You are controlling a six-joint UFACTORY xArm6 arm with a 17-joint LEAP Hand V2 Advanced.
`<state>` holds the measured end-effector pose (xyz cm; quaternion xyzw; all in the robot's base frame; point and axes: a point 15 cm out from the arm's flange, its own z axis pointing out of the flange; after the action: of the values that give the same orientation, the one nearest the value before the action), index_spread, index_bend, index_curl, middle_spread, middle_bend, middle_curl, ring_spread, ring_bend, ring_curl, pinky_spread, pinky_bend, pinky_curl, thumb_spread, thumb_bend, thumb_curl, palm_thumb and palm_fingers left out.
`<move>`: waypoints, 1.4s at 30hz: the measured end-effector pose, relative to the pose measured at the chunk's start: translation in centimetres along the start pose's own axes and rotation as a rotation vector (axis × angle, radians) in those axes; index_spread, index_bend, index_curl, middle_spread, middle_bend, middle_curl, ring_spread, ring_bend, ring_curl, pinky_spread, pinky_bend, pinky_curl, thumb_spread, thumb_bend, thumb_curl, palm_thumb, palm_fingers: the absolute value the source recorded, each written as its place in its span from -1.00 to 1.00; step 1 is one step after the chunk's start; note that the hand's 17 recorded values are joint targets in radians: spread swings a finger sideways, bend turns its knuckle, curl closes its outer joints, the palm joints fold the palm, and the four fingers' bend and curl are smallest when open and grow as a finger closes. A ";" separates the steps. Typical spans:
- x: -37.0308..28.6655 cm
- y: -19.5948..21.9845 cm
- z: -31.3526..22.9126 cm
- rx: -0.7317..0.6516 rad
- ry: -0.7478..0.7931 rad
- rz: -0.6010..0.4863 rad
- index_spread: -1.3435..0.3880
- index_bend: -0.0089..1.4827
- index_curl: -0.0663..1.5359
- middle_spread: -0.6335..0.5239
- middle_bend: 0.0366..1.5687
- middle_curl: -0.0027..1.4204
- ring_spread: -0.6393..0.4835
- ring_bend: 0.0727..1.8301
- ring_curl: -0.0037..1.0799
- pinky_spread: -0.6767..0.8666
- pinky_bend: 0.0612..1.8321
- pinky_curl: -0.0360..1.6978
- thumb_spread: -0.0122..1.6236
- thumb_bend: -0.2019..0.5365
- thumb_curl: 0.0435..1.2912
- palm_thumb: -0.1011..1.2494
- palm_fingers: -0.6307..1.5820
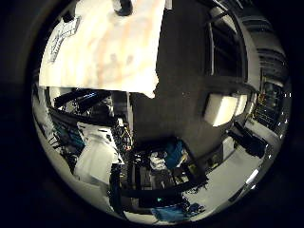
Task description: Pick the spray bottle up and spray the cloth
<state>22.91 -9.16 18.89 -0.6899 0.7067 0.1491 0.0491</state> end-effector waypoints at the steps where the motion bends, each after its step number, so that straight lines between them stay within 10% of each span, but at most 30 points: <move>1: 0.1 0.2 -0.2 0.000 0.000 0.006 0.16 -0.72 -0.37 0.05 -0.45 -0.37 0.27 -0.52 -0.39 0.18 -0.75 -0.31 0.37 -0.51 -0.40 0.25 -0.04; 42: 7.9 -5.5 4.5 0.426 -0.577 0.327 0.30 -0.80 -0.62 0.38 -0.72 -0.53 0.54 -0.71 -0.52 0.36 -0.60 -0.55 0.28 -0.53 -0.60 -0.15 -0.44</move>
<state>27.44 -15.51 11.66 -0.4723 0.7795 0.1928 0.3635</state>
